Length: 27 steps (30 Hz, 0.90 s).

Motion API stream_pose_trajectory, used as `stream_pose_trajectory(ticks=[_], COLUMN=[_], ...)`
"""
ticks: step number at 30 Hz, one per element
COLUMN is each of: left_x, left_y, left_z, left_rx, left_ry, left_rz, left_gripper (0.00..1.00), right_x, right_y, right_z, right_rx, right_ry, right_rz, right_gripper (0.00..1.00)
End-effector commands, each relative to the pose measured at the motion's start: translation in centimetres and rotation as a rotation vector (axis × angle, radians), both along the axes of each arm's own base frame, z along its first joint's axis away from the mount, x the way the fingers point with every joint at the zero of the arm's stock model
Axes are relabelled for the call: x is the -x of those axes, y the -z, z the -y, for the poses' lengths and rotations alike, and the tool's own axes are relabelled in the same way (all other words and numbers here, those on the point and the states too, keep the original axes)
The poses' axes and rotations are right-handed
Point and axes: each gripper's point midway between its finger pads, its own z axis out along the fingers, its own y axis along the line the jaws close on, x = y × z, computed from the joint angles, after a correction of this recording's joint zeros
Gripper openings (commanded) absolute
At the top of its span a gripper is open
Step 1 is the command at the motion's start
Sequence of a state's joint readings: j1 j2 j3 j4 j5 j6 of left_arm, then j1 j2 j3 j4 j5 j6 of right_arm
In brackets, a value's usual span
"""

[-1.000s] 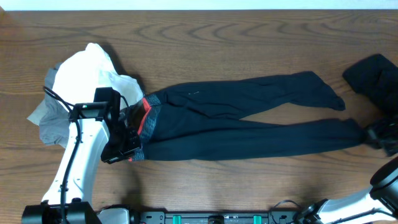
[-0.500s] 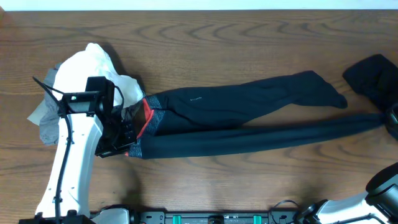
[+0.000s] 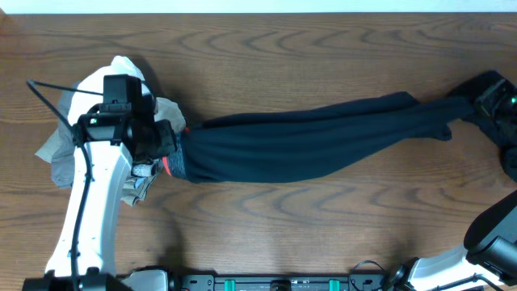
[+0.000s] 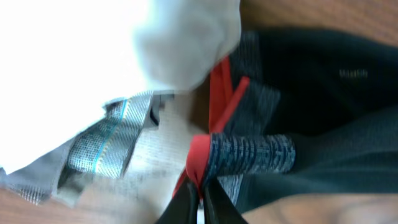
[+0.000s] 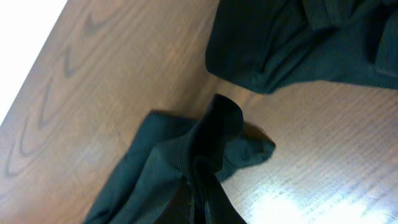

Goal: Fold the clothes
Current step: 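Stretch the pants taut between left waistband and right cuffs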

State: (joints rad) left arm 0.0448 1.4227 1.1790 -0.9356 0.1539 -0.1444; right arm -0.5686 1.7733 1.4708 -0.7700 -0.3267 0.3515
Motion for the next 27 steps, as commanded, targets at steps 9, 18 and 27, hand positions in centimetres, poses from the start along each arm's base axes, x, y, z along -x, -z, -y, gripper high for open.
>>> stream_pose_trajectory(ticks=[9,18,27], left_x=[-6.2,-8.2,-8.5], left_y=[2.7,4.4,3.5], left_z=[0.7,1.0,0.6], left_rx=[-0.041,-0.046,-0.067], left_ry=[0.108,0.120,0.111], left_rz=[0.096,0.115,0.122], left_gripper=[0.06,0.11,0.48], right_x=[-2.4,-2.5,-0.9], right_y=[3.1,7.7,8.0], right_z=[1.1,3.9,6.1], right_rx=[0.036,0.065,0.057], right_ry=[0.100,0.143,0.148], right_rz=[-0.048,-0.108,-0.116], right_gripper=[0.01,0.02,0.50])
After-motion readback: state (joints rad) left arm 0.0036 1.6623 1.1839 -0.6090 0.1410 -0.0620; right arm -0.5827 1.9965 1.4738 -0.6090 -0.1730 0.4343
